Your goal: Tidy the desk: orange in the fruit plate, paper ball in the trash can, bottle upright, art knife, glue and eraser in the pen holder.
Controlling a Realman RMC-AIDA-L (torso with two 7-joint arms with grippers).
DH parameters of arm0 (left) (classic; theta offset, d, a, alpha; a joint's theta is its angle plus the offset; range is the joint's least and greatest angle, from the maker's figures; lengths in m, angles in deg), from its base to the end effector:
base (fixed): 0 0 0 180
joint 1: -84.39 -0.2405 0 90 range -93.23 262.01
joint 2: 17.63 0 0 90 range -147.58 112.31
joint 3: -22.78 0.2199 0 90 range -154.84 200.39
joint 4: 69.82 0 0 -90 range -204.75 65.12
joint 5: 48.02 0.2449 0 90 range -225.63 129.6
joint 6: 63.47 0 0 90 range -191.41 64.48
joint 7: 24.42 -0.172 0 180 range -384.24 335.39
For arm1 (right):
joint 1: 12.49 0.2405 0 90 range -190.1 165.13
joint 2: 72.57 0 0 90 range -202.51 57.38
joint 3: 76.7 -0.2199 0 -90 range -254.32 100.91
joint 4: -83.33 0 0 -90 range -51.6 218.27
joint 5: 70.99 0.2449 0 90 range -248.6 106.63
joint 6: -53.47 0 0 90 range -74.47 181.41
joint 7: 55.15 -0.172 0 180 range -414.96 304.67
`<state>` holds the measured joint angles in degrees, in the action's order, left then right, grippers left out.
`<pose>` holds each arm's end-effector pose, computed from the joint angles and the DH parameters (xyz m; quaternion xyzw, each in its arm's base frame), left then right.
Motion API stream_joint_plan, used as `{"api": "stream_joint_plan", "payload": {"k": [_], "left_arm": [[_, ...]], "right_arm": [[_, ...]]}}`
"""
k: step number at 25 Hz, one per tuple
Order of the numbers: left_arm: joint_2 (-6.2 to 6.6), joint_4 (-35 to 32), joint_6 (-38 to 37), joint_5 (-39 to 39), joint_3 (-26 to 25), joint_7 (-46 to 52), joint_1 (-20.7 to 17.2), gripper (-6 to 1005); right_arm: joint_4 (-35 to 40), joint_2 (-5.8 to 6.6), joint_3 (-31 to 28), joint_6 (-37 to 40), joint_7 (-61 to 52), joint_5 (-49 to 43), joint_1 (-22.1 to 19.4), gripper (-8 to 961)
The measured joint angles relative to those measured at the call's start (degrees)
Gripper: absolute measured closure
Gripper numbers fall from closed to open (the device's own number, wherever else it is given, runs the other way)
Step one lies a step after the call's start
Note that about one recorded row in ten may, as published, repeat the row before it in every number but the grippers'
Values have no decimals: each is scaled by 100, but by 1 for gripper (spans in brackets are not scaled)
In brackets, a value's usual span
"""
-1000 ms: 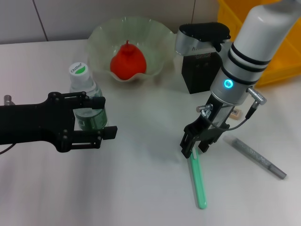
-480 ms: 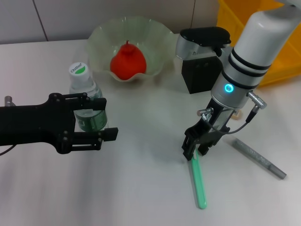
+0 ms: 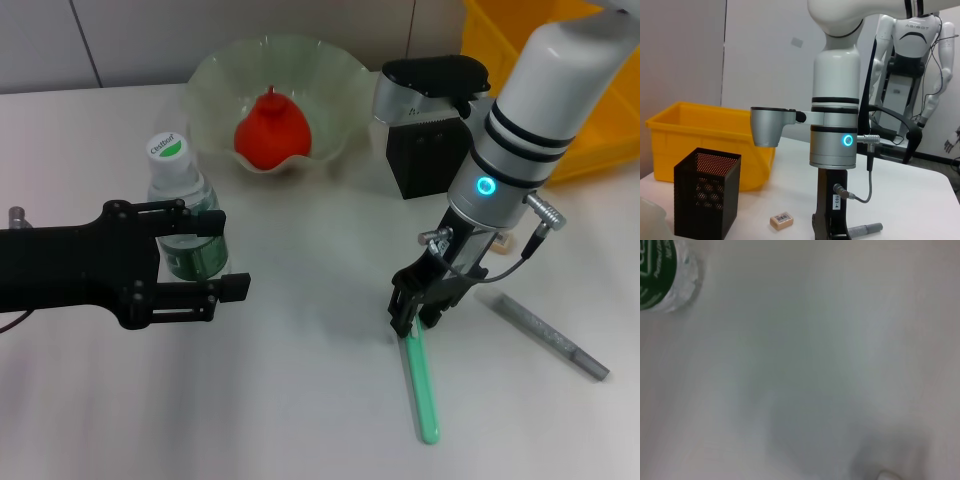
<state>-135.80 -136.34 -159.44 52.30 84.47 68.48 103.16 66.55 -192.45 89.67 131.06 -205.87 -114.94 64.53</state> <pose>-0.1766 0.3266 0.0320 -0.9634 -0.1228 -0.2274 0.0709 0.1979 0.3901 -0.0737 -0.7874 0.5554 -0.2514 0.0909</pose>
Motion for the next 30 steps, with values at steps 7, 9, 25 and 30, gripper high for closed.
{"api": "stream_joint_plan", "payload": {"k": [7,9,25,30], "left_arm": [[4,0,0,1,-11,-4,-4,248],[4,0,0,4,-31,-5,-5,248],[4,16,0,3,-53,-10,-40,250],[4,32,0,-4,-61,-10,-40,250]], "right_arm": [[0,0,0,-10,0,0,7,586],[0,0,0,-10,2,0,8,603],[0,0,0,-17,69,1,33,758],[0,0,0,-17,84,4,33,820]]}}
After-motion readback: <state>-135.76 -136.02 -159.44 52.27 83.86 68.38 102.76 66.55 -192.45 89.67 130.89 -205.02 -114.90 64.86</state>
